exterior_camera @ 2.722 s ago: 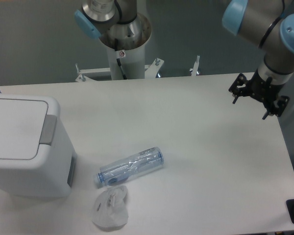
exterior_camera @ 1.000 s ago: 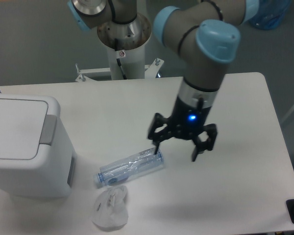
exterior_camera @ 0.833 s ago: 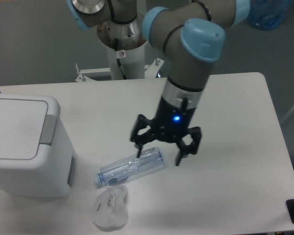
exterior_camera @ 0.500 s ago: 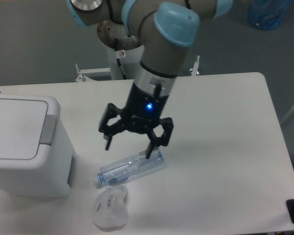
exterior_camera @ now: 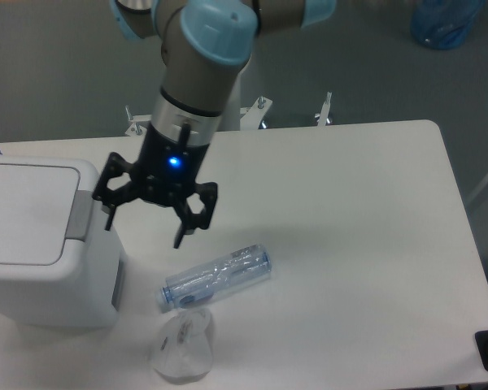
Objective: Open the trash can
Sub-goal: 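Move the open gripper across the table to the trash bin lid edge, then push the gripper finger against the lid edge to flip the lid open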
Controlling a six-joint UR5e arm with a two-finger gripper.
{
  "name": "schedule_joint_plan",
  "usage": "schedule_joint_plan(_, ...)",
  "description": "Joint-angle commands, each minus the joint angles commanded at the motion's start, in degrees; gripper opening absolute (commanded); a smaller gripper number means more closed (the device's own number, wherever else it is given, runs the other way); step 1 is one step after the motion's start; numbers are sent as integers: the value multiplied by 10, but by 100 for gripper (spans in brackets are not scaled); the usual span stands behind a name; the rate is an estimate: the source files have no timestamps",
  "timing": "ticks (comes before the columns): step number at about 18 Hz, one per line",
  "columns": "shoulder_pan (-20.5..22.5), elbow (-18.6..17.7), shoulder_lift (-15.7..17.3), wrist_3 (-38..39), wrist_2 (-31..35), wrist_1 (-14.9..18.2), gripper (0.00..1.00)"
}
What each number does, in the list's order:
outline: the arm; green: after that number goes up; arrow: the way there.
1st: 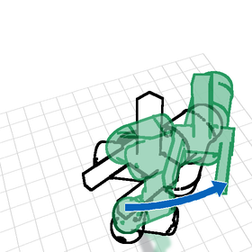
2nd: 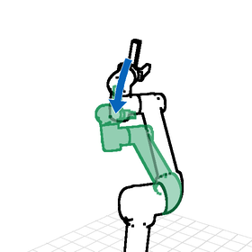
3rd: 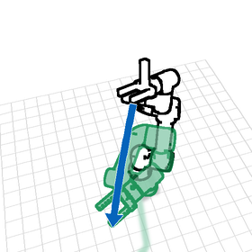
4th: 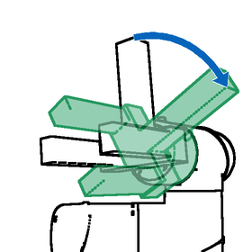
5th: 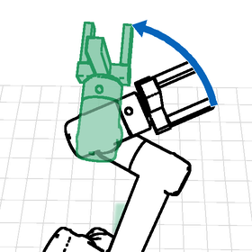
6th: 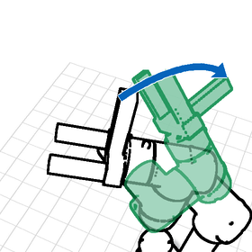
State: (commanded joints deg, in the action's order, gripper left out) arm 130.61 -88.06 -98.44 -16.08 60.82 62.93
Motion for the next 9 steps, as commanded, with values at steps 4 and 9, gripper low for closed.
schedule_joint_plan(4, -2, -19, 4, -1, 0, -23, 100)
schedule_joint_plan(9, -4, -28, 0, 0, 0, -41, 100)
